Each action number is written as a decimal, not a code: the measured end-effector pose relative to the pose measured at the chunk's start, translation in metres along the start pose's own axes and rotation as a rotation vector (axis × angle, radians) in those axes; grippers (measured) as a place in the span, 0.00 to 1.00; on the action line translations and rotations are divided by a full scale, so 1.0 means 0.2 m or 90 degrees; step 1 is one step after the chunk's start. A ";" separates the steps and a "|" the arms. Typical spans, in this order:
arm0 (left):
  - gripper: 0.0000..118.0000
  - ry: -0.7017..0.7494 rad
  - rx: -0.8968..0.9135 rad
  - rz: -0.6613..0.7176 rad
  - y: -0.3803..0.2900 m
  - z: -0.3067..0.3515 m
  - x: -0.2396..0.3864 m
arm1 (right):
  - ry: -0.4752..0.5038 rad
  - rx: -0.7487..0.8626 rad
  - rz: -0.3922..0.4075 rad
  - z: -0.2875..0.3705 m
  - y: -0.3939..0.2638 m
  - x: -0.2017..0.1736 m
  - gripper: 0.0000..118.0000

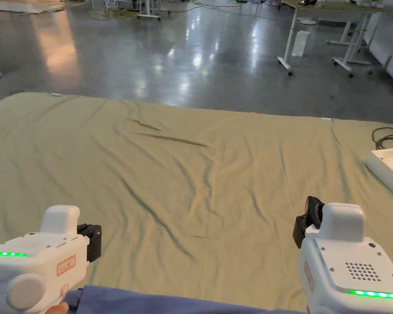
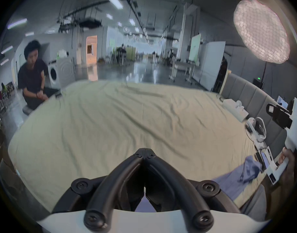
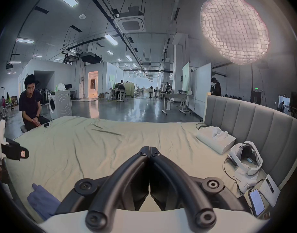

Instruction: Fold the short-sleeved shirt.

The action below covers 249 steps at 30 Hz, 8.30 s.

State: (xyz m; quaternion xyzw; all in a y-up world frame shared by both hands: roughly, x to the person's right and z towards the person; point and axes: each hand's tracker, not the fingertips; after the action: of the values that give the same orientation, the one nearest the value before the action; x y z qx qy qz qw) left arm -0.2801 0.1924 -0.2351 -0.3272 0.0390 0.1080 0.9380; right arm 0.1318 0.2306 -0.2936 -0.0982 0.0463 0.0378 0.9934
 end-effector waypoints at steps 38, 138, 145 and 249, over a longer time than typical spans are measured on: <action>0.15 -0.351 -0.300 0.190 -0.56 -0.45 -0.54 | 0.025 -0.139 0.027 -0.04 -0.18 -0.06 0.00; 0.09 -0.231 -0.374 0.051 -0.53 -0.49 0.54 | 0.019 -0.197 -0.025 0.03 -0.31 0.15 0.00; 0.30 -0.258 -0.356 0.069 -0.40 -0.37 0.38 | 0.025 -0.200 -0.021 0.03 -0.31 0.13 0.00; 0.50 -0.324 -0.329 0.099 -0.13 -0.25 0.69 | 0.038 -0.113 -0.001 0.04 -0.22 0.09 0.00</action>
State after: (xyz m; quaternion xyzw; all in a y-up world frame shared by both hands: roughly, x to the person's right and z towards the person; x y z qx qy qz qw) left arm -0.1400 0.1661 -0.2794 -0.5116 -0.1993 0.2635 0.7932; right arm 0.1550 0.1907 -0.2783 -0.1869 0.0726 0.0377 0.9790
